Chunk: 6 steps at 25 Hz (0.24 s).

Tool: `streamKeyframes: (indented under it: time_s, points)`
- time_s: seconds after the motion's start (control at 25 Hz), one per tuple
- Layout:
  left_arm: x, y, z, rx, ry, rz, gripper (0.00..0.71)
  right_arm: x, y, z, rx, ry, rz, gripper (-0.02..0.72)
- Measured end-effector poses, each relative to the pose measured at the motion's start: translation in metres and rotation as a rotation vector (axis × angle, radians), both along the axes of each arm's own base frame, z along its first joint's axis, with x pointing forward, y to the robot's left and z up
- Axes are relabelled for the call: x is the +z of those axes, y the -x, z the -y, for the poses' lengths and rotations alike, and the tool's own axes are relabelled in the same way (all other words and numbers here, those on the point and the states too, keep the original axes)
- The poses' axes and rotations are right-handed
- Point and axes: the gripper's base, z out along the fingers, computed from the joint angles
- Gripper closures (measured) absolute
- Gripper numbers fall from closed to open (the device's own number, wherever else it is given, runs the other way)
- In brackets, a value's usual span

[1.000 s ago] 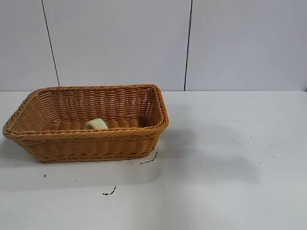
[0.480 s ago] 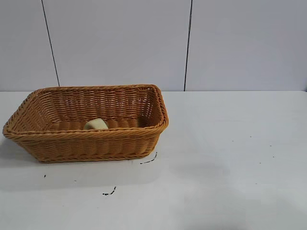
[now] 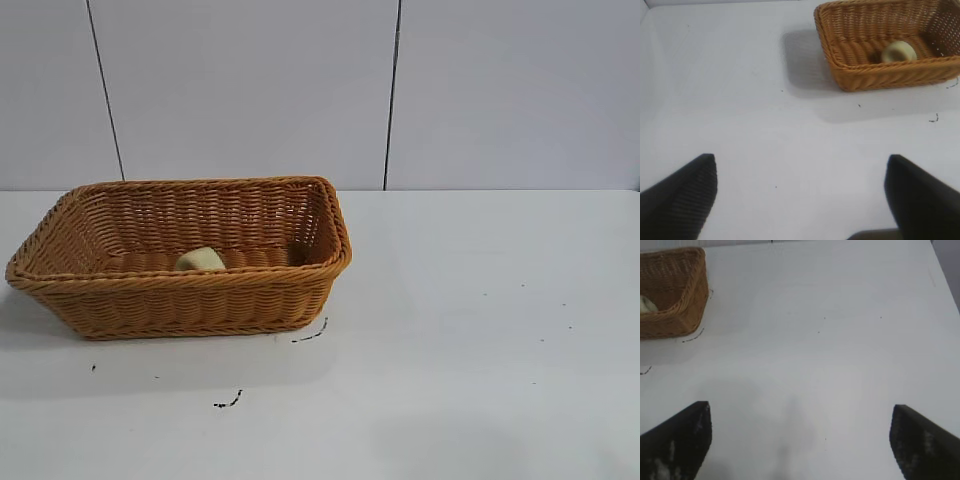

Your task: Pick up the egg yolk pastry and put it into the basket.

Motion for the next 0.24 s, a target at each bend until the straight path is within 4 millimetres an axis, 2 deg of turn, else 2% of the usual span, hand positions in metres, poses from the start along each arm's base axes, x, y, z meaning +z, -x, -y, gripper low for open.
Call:
streamKeyframes:
  time_s: [0.24]
  points:
    - [0.0, 0.0, 0.0, 0.0, 0.0, 0.0, 0.017, 0.0, 0.0, 0.0, 0.001, 0.003, 0.0, 0.008]
